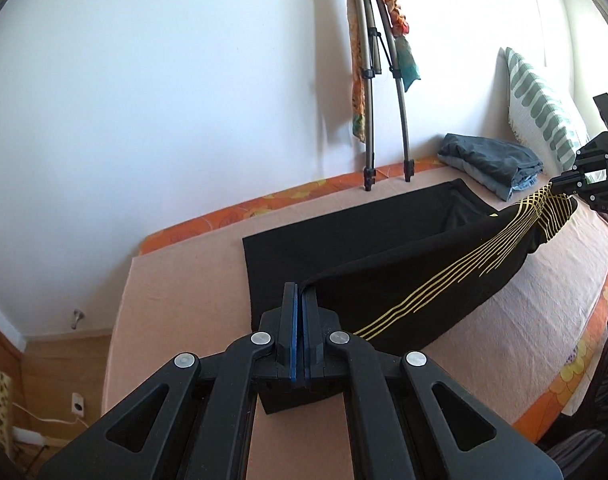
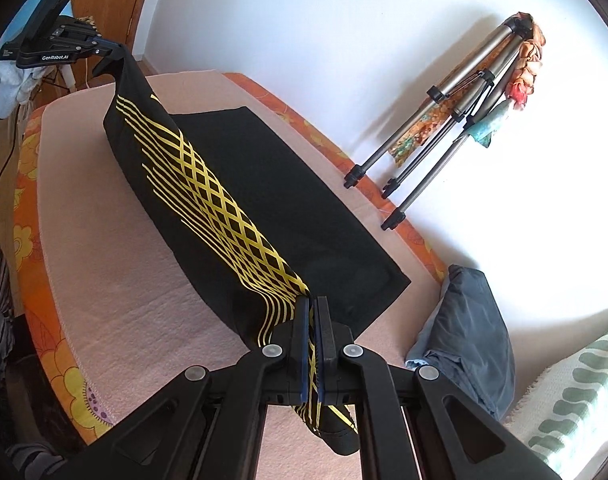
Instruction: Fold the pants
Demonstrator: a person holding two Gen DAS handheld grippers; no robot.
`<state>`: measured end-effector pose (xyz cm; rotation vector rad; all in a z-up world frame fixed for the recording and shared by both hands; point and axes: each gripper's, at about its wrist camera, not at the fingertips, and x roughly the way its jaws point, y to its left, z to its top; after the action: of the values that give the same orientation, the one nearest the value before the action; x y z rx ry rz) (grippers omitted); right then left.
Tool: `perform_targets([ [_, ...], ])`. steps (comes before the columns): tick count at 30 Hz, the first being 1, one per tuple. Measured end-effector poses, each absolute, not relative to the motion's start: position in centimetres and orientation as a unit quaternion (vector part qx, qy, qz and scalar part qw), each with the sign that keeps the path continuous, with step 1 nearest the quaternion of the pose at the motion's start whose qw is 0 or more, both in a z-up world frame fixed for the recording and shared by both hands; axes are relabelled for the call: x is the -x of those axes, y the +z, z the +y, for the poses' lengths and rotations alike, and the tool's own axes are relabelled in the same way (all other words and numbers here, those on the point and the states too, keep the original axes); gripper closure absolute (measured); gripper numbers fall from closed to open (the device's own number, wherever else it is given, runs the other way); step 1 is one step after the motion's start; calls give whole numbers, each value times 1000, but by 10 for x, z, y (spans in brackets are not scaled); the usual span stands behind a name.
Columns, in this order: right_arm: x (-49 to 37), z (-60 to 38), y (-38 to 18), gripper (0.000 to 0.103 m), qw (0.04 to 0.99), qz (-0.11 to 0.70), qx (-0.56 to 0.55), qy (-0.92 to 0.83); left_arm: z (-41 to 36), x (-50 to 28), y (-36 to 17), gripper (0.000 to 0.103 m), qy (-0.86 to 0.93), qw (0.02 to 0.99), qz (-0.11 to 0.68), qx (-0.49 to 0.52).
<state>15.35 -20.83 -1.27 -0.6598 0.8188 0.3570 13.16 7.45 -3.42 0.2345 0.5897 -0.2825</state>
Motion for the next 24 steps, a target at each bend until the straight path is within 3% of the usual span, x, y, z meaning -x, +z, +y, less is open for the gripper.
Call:
perform_targets([
  [14, -274, -227, -12, 103, 845, 389, 338, 146, 73, -245, -42, 102, -129, 936, 307, -112],
  [24, -362, -244, -66, 103, 826, 425, 346, 134, 53, -327, -94, 102, -129, 915, 360, -133],
])
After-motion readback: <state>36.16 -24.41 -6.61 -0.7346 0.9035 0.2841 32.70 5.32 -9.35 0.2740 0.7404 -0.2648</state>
